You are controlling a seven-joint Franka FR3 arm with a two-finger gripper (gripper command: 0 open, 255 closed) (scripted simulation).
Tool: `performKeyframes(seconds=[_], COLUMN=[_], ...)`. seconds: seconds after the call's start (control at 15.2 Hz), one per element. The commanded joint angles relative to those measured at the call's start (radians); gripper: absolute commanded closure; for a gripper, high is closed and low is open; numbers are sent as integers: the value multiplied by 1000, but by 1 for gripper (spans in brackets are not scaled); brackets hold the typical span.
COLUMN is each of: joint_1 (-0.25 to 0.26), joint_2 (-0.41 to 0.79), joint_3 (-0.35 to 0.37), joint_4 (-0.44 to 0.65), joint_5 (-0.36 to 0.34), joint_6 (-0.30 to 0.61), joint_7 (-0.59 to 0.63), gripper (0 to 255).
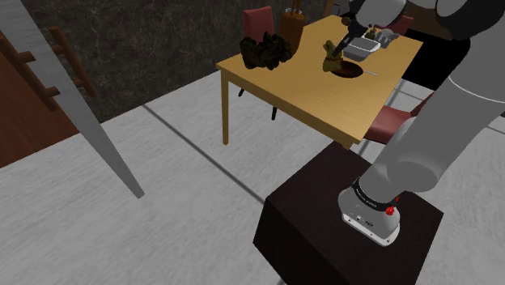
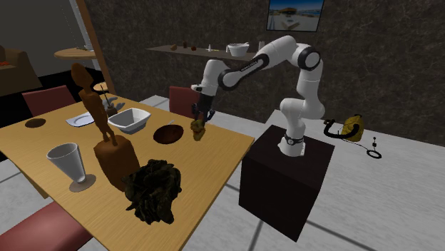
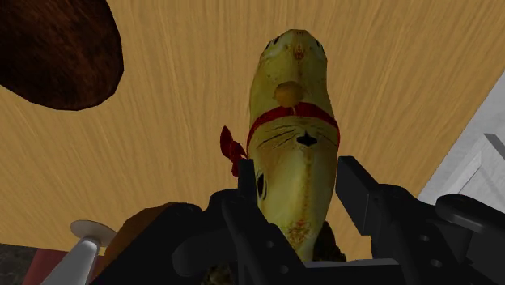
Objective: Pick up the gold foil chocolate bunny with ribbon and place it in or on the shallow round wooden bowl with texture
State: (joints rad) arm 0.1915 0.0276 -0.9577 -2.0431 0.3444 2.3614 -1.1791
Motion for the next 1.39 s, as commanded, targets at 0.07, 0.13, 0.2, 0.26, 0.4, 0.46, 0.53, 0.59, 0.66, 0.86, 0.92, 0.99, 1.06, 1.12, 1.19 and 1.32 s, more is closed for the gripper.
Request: performKeyframes(seconds=[0.07,0.13,0.2,0.26,0.4,0.46,0.53,0.59,0.66,0.86,0.92,0.99,1.06,1.12,1.19,1.32], joint_1=[-77,-117,-161,-206,-293,-337,-383,-428,-473,-616,-667,-721,-780,-847,-963,-934], joint_2=[147,193,235,277,357,396,434,472,511,630,673,719,770,830,937,919], joint_3=[-19,-11,2,15,40,52,66,79,93,135,149,164,181,200,233,229], joint_4=[123,168,213,260,358,410,463,519,578,778,856,943,1042,1164,1392,1322], joint_5=[175,219,257,291,351,377,399,421,440,492,507,523,537,553,575,572], joint_6=[-85,-117,-147,-178,-238,-268,-298,-327,-357,-447,-479,-513,-549,-591,-663,-628], joint_7=[-154,-190,-220,-246,-288,-304,-316,-325,-332,-335,-330,-320,-305,-282,-226,-252], gripper=[255,255,255,255,255,255,255,255,255,255,255,255,255,255,255,255])
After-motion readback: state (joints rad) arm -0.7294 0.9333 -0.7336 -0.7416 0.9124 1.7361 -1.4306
